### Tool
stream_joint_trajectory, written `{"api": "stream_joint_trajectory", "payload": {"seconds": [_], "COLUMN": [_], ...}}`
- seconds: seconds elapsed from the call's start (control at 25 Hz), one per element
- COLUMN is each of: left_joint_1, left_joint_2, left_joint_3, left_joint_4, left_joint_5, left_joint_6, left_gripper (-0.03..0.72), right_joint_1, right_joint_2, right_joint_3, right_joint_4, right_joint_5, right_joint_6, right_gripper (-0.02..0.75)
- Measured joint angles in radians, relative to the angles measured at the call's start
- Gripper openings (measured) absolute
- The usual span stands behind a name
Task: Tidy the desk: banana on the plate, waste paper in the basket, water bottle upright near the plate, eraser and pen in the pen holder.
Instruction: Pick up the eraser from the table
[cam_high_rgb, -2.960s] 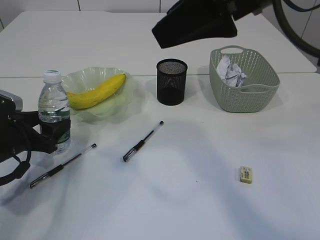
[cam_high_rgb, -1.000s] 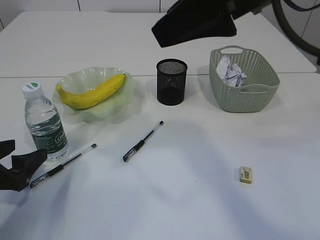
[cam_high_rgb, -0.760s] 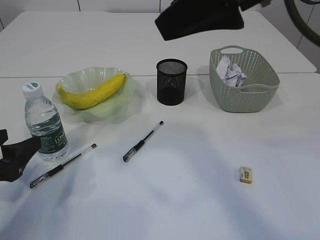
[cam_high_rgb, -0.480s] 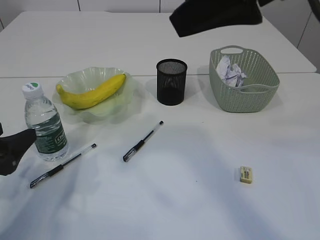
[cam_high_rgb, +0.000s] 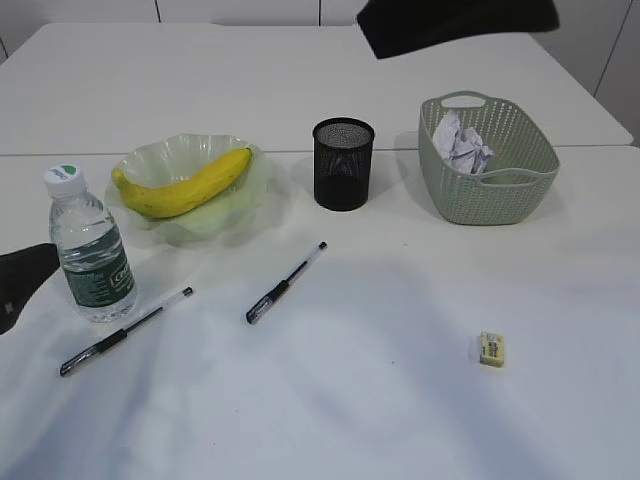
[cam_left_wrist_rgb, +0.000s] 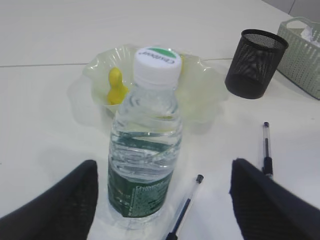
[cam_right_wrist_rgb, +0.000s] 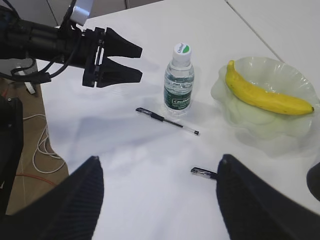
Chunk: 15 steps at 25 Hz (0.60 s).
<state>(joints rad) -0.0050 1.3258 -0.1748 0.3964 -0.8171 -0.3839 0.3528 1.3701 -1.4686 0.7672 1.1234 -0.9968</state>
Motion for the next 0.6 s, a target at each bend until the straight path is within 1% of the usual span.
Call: {"api": "stream_joint_trajectory", "payload": {"seconds": [0.44, 0.6], "left_joint_1": [0.000, 0.000], "left_joint_2": [-0.175, -0.240], "left_joint_3": [-0.154, -0.210], "left_joint_4": [0.245, 0.364], "left_joint_5": [0.306, 0.408], "left_joint_6": [-0.258, -0.362], "left_gripper": [0.590, 0.590], "right_joint_1": [0.000, 0.000], "right_joint_2": [-0.012, -0.012], "right_joint_3": [0.000, 0.000], "right_joint_4": [-0.012, -0.086], "right_joint_5": [0.010, 0.012], "right_joint_6": [0.013, 0.093], "right_gripper": [0.522, 0.522]}}
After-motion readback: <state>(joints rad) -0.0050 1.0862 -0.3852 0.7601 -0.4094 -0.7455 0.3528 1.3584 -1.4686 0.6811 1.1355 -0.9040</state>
